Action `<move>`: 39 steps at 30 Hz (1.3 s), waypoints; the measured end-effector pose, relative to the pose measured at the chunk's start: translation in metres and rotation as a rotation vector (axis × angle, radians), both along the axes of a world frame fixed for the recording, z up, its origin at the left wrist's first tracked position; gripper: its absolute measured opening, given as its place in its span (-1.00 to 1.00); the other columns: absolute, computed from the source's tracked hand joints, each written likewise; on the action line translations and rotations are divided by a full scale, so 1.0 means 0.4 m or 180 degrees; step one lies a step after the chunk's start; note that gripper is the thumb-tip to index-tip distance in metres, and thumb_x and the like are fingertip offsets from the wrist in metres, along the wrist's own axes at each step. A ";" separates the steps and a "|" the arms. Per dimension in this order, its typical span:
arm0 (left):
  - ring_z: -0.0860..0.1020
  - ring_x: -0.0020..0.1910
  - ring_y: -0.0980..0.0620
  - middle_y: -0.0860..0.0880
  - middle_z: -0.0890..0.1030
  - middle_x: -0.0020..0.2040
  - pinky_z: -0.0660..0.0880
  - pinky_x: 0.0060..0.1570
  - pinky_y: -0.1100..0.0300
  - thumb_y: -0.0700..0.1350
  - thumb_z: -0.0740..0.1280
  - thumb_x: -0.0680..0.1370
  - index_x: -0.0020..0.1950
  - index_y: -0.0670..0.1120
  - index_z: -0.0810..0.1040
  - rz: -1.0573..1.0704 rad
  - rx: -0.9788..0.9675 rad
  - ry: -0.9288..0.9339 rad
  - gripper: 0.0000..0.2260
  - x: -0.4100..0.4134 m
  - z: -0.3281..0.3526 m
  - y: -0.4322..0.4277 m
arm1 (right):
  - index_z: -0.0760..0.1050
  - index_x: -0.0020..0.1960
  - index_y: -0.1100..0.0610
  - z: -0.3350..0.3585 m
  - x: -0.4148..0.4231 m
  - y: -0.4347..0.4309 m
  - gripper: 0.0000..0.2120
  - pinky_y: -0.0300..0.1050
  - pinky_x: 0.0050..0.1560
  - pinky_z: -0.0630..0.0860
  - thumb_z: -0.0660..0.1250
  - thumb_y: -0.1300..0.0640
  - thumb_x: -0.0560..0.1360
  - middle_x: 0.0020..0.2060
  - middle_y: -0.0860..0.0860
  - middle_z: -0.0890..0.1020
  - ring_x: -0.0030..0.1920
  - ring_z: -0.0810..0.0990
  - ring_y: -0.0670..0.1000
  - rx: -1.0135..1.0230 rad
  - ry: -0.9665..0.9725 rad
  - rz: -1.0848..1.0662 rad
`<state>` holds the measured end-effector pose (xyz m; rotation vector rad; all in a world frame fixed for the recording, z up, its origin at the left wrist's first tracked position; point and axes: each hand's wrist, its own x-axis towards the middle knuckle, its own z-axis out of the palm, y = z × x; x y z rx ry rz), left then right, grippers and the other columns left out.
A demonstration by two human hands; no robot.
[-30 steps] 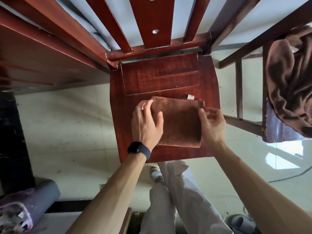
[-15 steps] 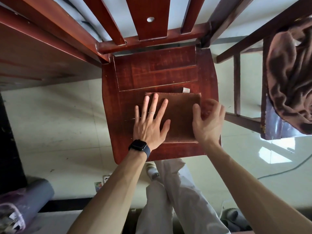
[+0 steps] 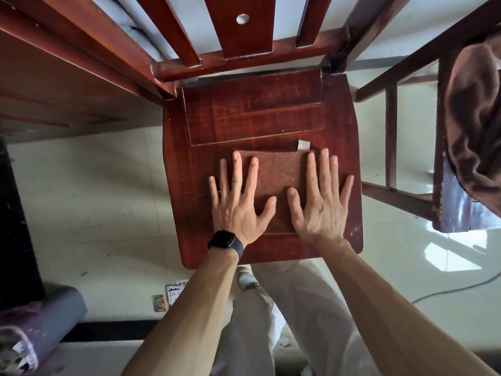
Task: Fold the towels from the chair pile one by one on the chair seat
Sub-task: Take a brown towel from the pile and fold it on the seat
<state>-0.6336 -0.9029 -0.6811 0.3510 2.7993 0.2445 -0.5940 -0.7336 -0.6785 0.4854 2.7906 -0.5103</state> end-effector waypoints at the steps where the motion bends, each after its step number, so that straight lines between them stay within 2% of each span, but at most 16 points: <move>1: -0.03 0.59 -0.20 -0.08 -0.09 0.62 0.00 0.48 -0.29 0.29 0.14 0.53 0.61 0.04 0.00 0.0050 -0.0031 -0.0017 -0.27 0.000 0.005 0.004 | -0.07 0.64 -0.03 0.004 -0.003 -0.005 -0.31 0.29 0.56 -0.11 0.07 -0.23 0.62 0.63 0.02 -0.06 0.62 -0.13 0.04 -0.0022 -0.0029 -0.0116; 5: -0.04 0.59 -0.17 -0.04 -0.12 0.62 -0.02 0.48 -0.29 0.32 0.12 0.52 0.62 0.03 -0.07 0.0420 -0.0186 -0.0296 -0.22 0.000 0.027 0.026 | -0.10 0.62 -0.16 0.035 -0.019 -0.012 -0.29 0.23 0.56 -0.10 0.11 -0.29 0.59 0.63 0.03 -0.07 0.62 -0.12 0.05 -0.0211 -0.0173 -0.0468; 7: 0.02 0.58 -0.14 -0.06 -0.07 0.63 -0.01 0.46 -0.28 0.33 0.14 0.51 0.62 -0.02 -0.05 0.0952 -0.0185 -0.0415 -0.20 0.004 0.054 0.045 | 0.05 0.61 -0.14 0.061 -0.026 0.011 -0.30 0.15 0.53 0.06 0.19 -0.28 0.56 0.60 0.07 0.08 0.58 0.08 0.10 -0.0304 0.0016 -0.0576; 9: 0.15 0.55 -0.13 -0.09 0.10 0.60 0.12 0.45 -0.25 0.28 0.18 0.51 0.60 -0.10 0.09 0.1549 -0.0009 -0.0365 -0.23 0.008 0.082 0.053 | 0.29 0.51 -0.08 0.088 -0.033 0.045 -0.42 0.11 0.40 0.30 0.25 -0.24 0.54 0.46 0.07 0.35 0.42 0.34 0.12 -0.0519 0.0203 -0.1016; 11: 0.31 0.44 -0.15 -0.13 0.32 0.50 0.30 0.37 -0.14 0.21 0.24 0.51 0.54 -0.12 0.27 0.2010 0.0318 -0.0261 -0.32 0.002 0.101 0.039 | 0.44 0.35 0.01 0.113 -0.043 0.081 -0.54 -0.01 0.22 0.46 0.31 -0.17 0.53 0.23 0.02 0.54 0.23 0.51 0.09 -0.0999 0.0062 -0.1699; 14: 0.49 0.25 -0.15 -0.16 0.56 0.23 0.43 0.25 -0.03 0.13 0.34 0.51 0.32 -0.13 0.50 0.2621 0.0963 -0.0464 -0.52 -0.039 0.113 0.008 | 0.49 0.26 0.06 0.146 -0.073 0.110 -0.59 -0.12 0.03 0.49 0.45 -0.07 0.49 -0.01 -0.08 0.62 0.04 0.62 0.02 -0.1919 -0.0572 -0.2574; 17: 0.61 0.13 -0.05 -0.07 0.68 0.10 0.49 0.18 0.11 0.11 0.40 0.51 0.21 -0.12 0.60 0.3010 0.1294 -0.1060 -0.61 -0.102 0.130 -0.010 | 0.54 0.24 0.09 0.139 -0.101 0.109 -0.49 -0.04 0.08 0.60 0.57 -0.05 0.37 -0.04 -0.10 0.64 -0.01 0.65 -0.02 -0.2172 -0.0946 -0.2703; 19: 0.64 0.08 0.00 -0.05 0.70 0.07 0.51 0.18 0.14 0.08 0.44 0.49 0.17 -0.11 0.65 0.2878 0.1366 -0.1474 -0.65 -0.131 0.126 -0.022 | 0.61 0.17 0.09 0.128 -0.112 0.103 -0.52 0.07 0.10 0.64 0.60 -0.05 0.32 -0.04 -0.06 0.68 -0.04 0.69 0.02 -0.2275 -0.1049 -0.2721; 21: 0.66 0.00 0.02 -0.03 0.71 0.02 0.54 0.14 0.12 0.06 0.49 0.43 0.12 -0.10 0.68 0.2777 0.1554 -0.1787 -0.66 -0.155 0.129 -0.034 | 0.61 0.05 0.06 0.129 -0.120 0.108 -0.66 0.07 0.10 0.64 0.59 -0.01 0.35 -0.05 -0.05 0.69 -0.04 0.69 0.03 -0.2398 -0.1158 -0.2687; 24: 0.60 -0.14 0.10 -0.04 0.68 0.01 0.47 -0.11 0.22 -0.10 0.49 0.44 0.11 -0.12 0.67 0.2837 0.1976 -0.2256 -0.74 -0.180 0.142 -0.038 | 0.58 -0.02 0.02 0.134 -0.121 0.127 -0.77 -0.01 0.13 0.63 0.57 0.08 0.39 -0.04 -0.03 0.68 -0.01 0.67 0.02 -0.2699 -0.1211 -0.2537; 26: 0.62 -0.07 0.06 -0.05 0.68 0.03 0.47 -0.10 0.21 -0.14 0.50 0.43 0.07 -0.10 0.64 0.2844 0.2077 -0.2387 -0.76 -0.185 0.154 -0.040 | 0.60 0.00 0.02 0.140 -0.111 0.138 -0.76 -0.03 0.14 0.62 0.57 0.11 0.38 -0.03 -0.03 0.69 0.00 0.68 0.00 -0.2814 -0.1152 -0.2459; 29: 0.63 0.11 -0.12 -0.13 0.69 0.06 0.50 0.22 -0.03 -0.18 0.49 0.43 0.09 -0.11 0.61 0.2970 0.2455 -0.2619 -0.75 -0.177 0.180 -0.049 | 0.58 0.02 0.05 0.154 -0.090 0.157 -0.77 0.01 0.18 0.60 0.54 0.17 0.41 -0.01 0.04 0.70 0.03 0.68 0.04 -0.3030 -0.1063 -0.2323; 30: 0.63 0.12 -0.13 -0.13 0.68 0.06 0.49 0.24 -0.03 -0.22 0.45 0.48 0.14 -0.12 0.60 0.2977 0.2583 -0.2712 -0.76 -0.172 0.194 -0.050 | 0.57 0.03 0.06 0.165 -0.083 0.165 -0.76 0.05 0.20 0.59 0.54 0.18 0.42 0.01 0.08 0.69 0.05 0.68 0.07 -0.3122 -0.1041 -0.2261; 34: 0.63 0.08 0.00 -0.08 0.68 0.06 0.53 0.07 0.17 -0.30 0.31 0.57 0.20 -0.11 0.60 0.2614 0.2896 -0.2982 -0.76 -0.161 0.290 -0.048 | 0.56 0.22 0.09 0.255 -0.056 0.210 -0.59 0.17 0.18 0.60 0.53 0.21 0.40 0.05 0.19 0.69 0.08 0.69 0.19 -0.3640 -0.0951 -0.2141; 36: 0.62 0.12 -0.02 -0.08 0.67 0.11 0.52 0.09 0.13 -0.28 0.31 0.57 0.23 -0.08 0.60 0.2452 0.2987 -0.3005 -0.74 -0.160 0.347 -0.045 | 0.54 0.27 0.12 0.328 -0.047 0.232 -0.61 0.09 0.08 0.64 0.48 0.27 0.47 0.06 0.21 0.69 0.08 0.69 0.19 -0.3871 -0.0840 -0.2011; 39: 0.63 0.02 0.01 -0.03 0.68 0.02 0.54 -0.04 0.18 -0.27 0.31 0.57 0.19 0.00 0.62 0.2234 0.3198 -0.2898 -0.73 -0.168 0.464 -0.016 | 0.53 0.25 0.14 0.469 -0.026 0.258 -0.68 -0.03 -0.01 0.64 0.40 0.33 0.52 -0.02 0.18 0.69 -0.01 0.70 0.10 -0.4049 -0.0503 -0.1948</move>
